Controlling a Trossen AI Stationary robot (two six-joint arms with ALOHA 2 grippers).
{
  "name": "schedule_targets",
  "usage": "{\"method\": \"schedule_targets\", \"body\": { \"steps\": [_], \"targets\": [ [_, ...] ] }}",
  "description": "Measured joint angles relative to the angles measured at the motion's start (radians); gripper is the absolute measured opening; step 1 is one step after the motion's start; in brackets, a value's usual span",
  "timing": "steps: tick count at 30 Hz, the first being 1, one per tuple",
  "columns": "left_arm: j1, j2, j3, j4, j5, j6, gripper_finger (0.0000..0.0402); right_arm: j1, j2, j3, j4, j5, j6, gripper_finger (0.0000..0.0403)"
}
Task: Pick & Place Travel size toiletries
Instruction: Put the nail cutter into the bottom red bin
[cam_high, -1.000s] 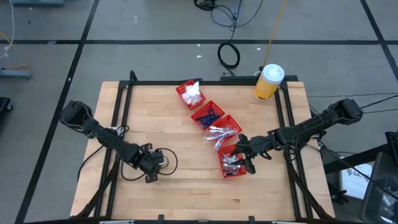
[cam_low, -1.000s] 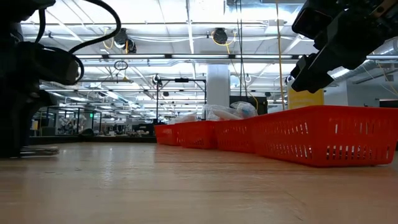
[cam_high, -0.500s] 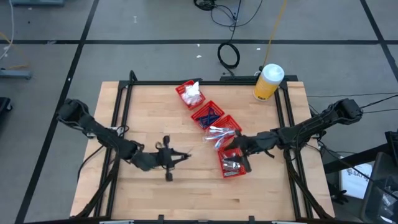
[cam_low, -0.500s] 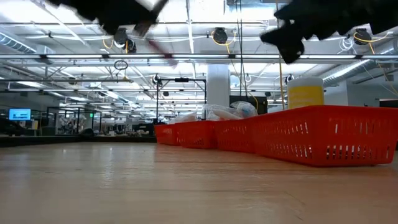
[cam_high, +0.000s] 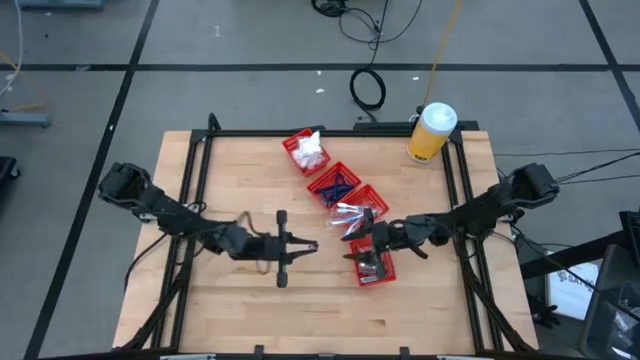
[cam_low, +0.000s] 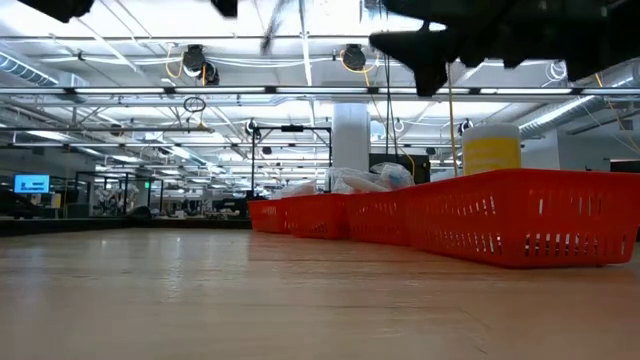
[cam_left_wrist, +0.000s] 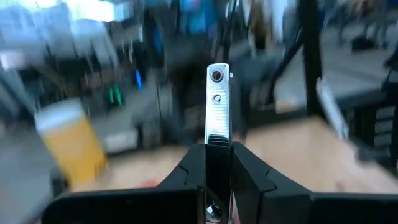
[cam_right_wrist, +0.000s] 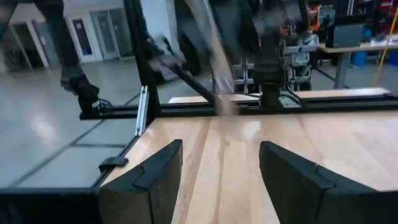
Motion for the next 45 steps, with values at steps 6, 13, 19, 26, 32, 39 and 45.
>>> {"method": "schedule_targets", "body": {
  "steps": [6,13,19,26,32,39,45],
  "targets": [
    [-0.003,0.002,0.002,0.16,0.016,0.117,0.0029,-0.025,0.126,0.0,0.086,-0.004,0.13,0.0201],
    [0.04,0.023,0.004,0.18,0.134,-0.014,0.0029,-0.059,0.18,0.0,0.168,-0.004,0.134,0.0201],
    [0.05,0.149,0.094,0.182,0.195,-0.045,0.0029,-0.102,0.014,0.0,0.011,-0.004,0.1,0.0201],
    [0.087,0.376,0.294,0.182,0.32,-0.041,0.0033,-0.138,-0.278,0.001,-0.251,0.0,0.066,0.0201],
    [0.155,0.551,0.443,0.181,0.445,-0.086,0.0044,-0.134,-0.529,0.001,-0.369,-0.003,0.008,0.0201],
    [0.233,0.728,0.594,0.18,0.606,-0.232,0.003,-0.133,-0.686,0.001,-0.524,-0.003,0.017,0.0201],
    [0.241,0.785,0.635,0.172,0.63,-0.306,0.0056,-0.133,-0.684,0.001,-0.591,-0.003,0.034,0.0201]
  ]
}}
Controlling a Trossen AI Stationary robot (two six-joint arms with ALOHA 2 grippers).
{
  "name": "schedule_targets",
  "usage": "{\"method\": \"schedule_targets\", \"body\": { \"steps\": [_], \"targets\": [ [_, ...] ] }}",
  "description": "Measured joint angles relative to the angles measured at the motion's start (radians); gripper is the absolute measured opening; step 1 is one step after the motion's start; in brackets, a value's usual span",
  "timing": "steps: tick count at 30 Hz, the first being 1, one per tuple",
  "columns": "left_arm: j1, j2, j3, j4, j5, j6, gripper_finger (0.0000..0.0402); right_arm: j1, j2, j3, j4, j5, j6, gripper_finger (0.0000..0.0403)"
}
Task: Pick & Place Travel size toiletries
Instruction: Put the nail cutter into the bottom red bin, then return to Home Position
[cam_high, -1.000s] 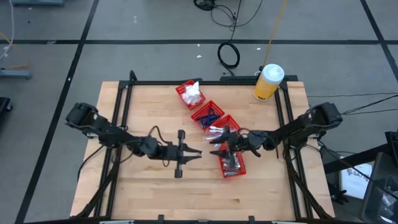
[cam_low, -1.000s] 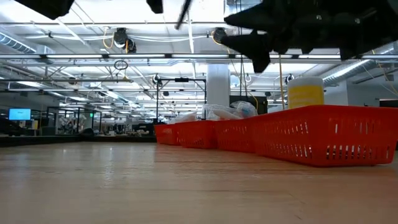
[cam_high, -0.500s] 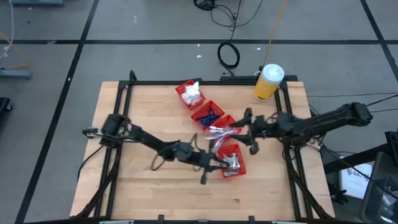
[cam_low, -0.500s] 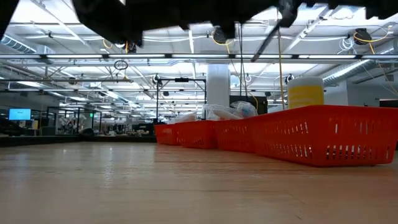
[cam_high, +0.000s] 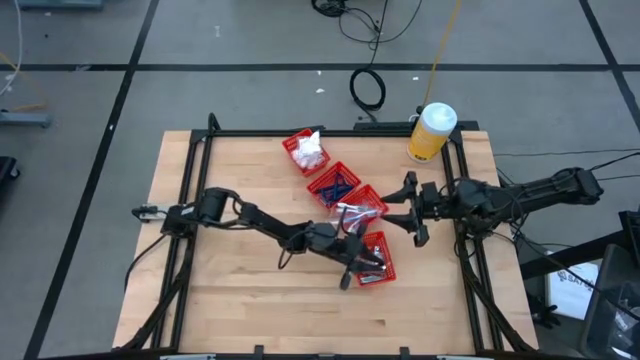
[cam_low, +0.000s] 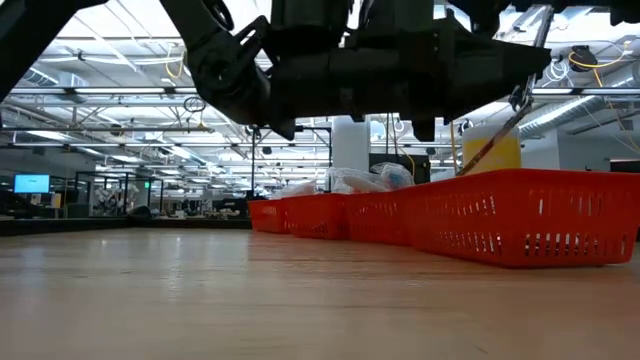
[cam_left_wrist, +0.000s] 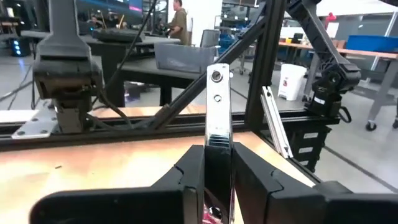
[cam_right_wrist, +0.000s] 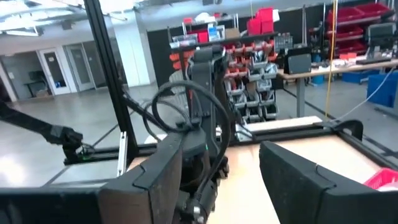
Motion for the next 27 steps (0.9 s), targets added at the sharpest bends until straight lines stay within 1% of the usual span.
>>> {"method": "schedule_targets", "body": {
  "steps": [5,9,12,15,20,24,27],
  "targets": [
    [-0.002,-0.001,0.0,-0.05,0.0,-0.014,0.0065,0.0,0.012,0.0,-0.004,0.0,0.003,0.0201],
    [0.001,-0.002,0.0,-0.122,-0.064,-0.138,0.0068,0.0,0.012,0.0,-0.001,0.0,-0.01,0.0201],
    [0.008,-0.002,0.0,-0.203,-0.069,-0.168,0.0083,0.0,0.012,0.0,-0.001,0.0,-0.013,0.0201],
    [0.01,-0.002,0.0,-0.237,-0.095,-0.169,0.0122,0.0,0.012,0.0,-0.001,0.0,-0.015,0.0201],
    [0.011,-0.002,0.0,-0.246,-0.181,-0.137,0.0214,0.0,0.012,0.0,-0.006,0.0,-0.015,0.0201],
    [0.024,-0.034,0.0,-0.264,-0.191,-0.116,0.0272,0.0,0.012,0.0,-0.021,0.0,-0.003,0.0201],
    [0.035,-0.082,0.0,-0.295,-0.167,-0.167,0.0301,0.0,0.012,0.0,-0.031,0.0,0.008,0.0201]
  ]
}}
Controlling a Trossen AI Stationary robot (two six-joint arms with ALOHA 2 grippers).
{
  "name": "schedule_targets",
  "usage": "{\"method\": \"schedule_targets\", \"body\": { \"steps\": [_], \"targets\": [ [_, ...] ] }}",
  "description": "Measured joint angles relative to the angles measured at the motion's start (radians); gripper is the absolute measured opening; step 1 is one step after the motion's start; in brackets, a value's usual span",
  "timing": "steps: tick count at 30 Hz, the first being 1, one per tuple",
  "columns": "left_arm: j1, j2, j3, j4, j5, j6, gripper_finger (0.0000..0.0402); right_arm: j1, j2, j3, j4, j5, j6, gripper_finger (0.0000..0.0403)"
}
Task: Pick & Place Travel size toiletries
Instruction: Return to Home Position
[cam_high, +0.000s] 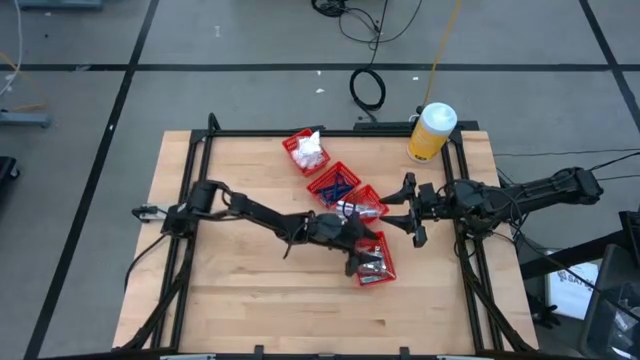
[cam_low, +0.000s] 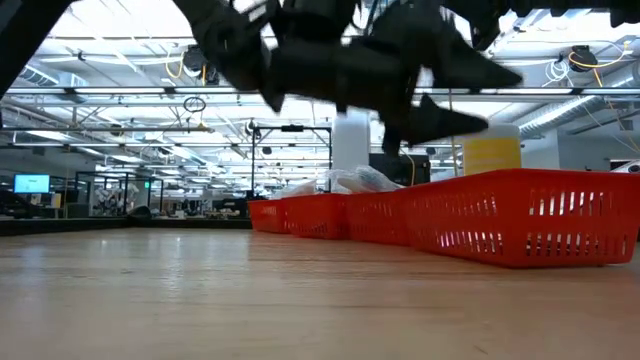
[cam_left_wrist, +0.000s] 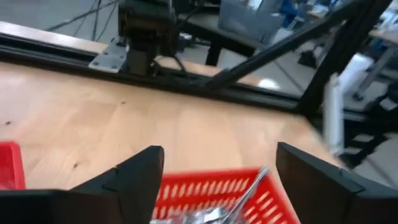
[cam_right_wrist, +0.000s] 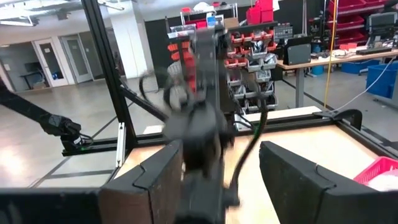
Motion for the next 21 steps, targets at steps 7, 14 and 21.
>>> {"method": "schedule_targets", "body": {
  "steps": [7,14,21],
  "targets": [
    [0.024,-0.221,0.0,-0.342,0.18,-0.079,0.0335,0.0,0.0,0.0,-0.011,0.0,0.002,0.0201],
    [-0.001,-0.504,0.0,-0.759,0.178,0.094,0.0329,0.0,-0.001,0.0,-0.012,-0.022,0.001,0.0201],
    [-0.066,-0.792,0.0,-1.176,-0.111,0.278,0.0327,0.0,-0.028,-0.001,-0.134,-0.027,0.05,0.0201]
  ]
}}
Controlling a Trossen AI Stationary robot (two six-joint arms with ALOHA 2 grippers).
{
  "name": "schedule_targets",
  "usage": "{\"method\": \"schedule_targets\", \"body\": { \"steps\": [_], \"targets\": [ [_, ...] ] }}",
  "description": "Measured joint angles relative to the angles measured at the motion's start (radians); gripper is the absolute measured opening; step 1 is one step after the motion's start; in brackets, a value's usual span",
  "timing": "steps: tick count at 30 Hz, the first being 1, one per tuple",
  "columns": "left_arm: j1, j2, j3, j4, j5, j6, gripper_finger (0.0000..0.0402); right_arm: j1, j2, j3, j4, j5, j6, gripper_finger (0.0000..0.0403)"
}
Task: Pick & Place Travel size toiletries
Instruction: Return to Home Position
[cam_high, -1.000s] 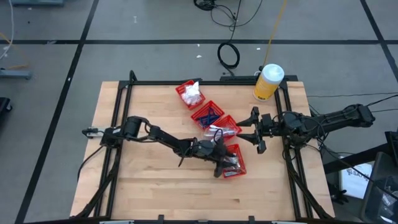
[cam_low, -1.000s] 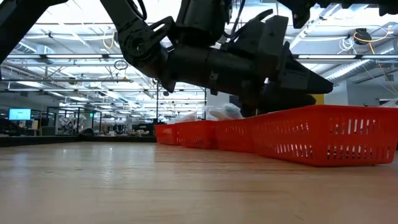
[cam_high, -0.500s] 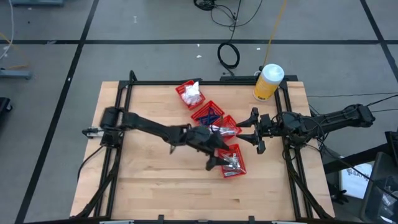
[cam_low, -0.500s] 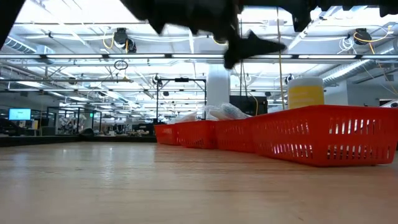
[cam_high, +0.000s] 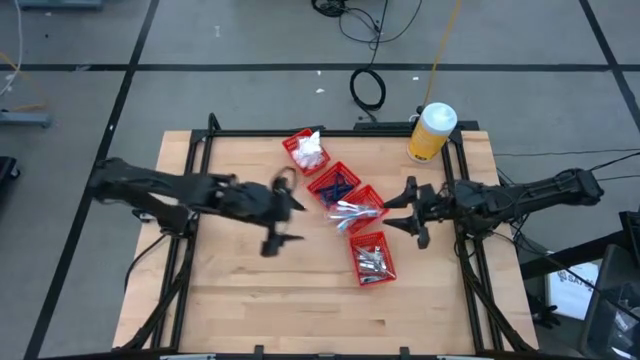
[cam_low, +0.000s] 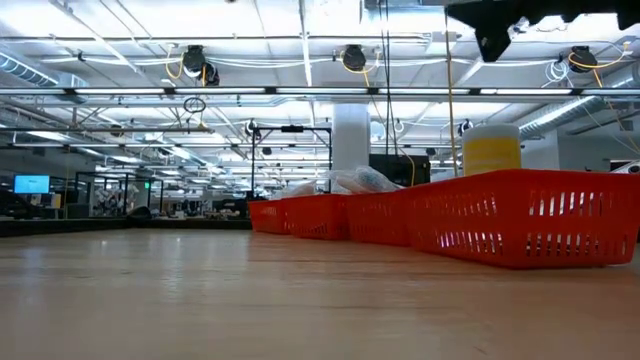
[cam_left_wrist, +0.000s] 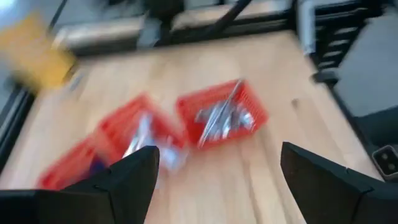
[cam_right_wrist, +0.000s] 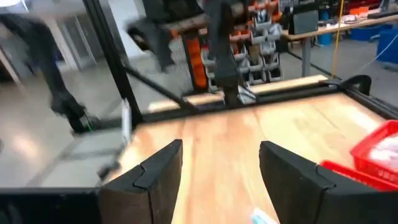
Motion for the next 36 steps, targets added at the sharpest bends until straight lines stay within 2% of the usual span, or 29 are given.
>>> {"method": "schedule_targets", "body": {
  "steps": [2,5,10,16,20,23,29,32,36],
  "targets": [
    [0.0,-0.077,-0.025,-0.088,-0.059,-0.085,0.0331,0.0,-0.044,0.0,-0.01,-0.003,0.047,0.0201],
    [-0.005,-0.2,-0.127,-0.1,-0.127,-0.117,0.0335,0.0,-0.149,0.001,-0.068,-0.003,0.039,0.0201],
    [-0.035,-0.507,-0.406,0.059,-0.253,-0.119,0.033,0.004,-0.332,0.002,-0.293,-0.001,-0.061,0.0201],
    [-0.033,-0.849,-0.799,0.271,-0.254,-0.039,0.0324,0.004,-0.428,0.001,-0.428,0.001,-0.074,0.0201],
    [-0.019,-1.044,-0.983,0.364,-0.254,-0.044,0.0329,0.004,-0.48,0.0,-0.508,0.005,-0.106,0.0201],
    [-0.012,-1.166,-1.056,0.353,-0.252,-0.061,0.0332,0.004,-0.529,-0.018,-0.514,0.017,-0.112,0.0201],
    [-0.012,-1.343,-1.118,0.317,-0.251,-0.051,0.0324,0.004,-0.679,-0.112,-0.498,0.028,-0.111,0.0201],
    [-0.012,-1.393,-1.154,0.316,-0.252,-0.047,0.032,0.004,-0.739,-0.173,-0.461,0.027,-0.101,0.0201],
    [-0.012,-1.391,-1.205,0.319,-0.252,-0.068,0.0323,0.004,-0.728,-0.203,-0.439,0.026,-0.104,0.0201]
  ]
}}
